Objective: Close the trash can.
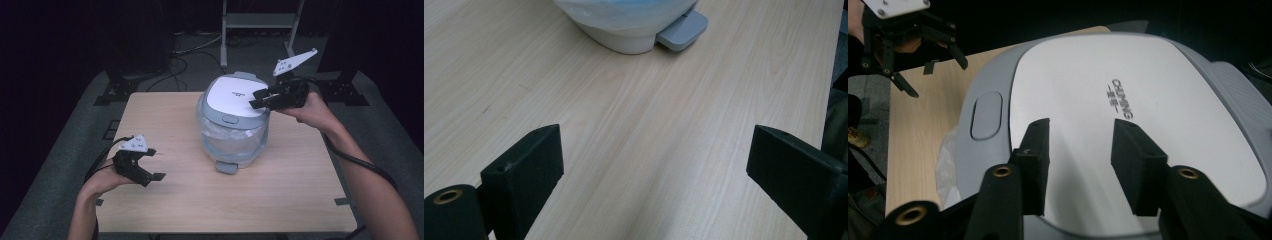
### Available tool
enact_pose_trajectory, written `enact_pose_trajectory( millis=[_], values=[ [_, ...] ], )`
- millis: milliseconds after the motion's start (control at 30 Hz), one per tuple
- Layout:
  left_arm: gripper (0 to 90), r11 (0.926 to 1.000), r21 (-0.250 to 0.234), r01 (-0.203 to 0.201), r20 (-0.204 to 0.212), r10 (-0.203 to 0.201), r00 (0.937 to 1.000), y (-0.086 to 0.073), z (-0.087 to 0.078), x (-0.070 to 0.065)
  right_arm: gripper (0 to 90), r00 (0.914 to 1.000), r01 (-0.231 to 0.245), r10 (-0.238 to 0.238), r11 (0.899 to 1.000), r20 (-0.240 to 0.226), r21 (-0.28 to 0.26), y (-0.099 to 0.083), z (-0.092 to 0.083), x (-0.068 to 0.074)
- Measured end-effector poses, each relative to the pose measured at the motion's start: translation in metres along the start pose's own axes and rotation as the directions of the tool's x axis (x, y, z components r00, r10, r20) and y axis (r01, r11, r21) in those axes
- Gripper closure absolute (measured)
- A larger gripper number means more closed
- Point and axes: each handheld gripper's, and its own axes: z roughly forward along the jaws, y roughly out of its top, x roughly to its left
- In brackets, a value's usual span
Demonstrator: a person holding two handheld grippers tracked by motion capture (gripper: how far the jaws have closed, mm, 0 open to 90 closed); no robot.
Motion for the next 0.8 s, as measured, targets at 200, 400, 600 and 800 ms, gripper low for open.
enact_pose_trajectory(
  millis=[200, 400, 600, 800],
  values=[
    [7.1, 1.0000, 0.008, 0.003, -0.001, -0.003, 1.0000, 0.000, 0.000, -0.002, 48.3, 0.9991, -0.039, 0.040, 0.999, 0.016, -0.004, -0.017, -0.010, -0.003],
    [7.1, 1.0000, 0.010, 0.002, -0.003, -0.002, 1.0000, 0.000, 0.000, -0.001, 42.6, 0.9971, -0.073, 0.073, 0.997, 0.022, -0.005, -0.036, -0.016, -0.006],
    [7.1, 0.9998, 0.017, 0.007, 0.003, -0.007, 1.0000, -0.003, 0.002, 0.000, 39.5, 0.9930, -0.114, 0.114, 0.994, 0.032, -0.007, -0.057, -0.023, -0.011],
    [7.1, 0.9998, 0.016, 0.008, 0.006, -0.008, 0.9999, -0.003, 0.004, -0.001, 38.1, 0.9875, -0.153, 0.154, 0.988, 0.037, -0.017, -0.077, -0.026, -0.013]
  ],
)
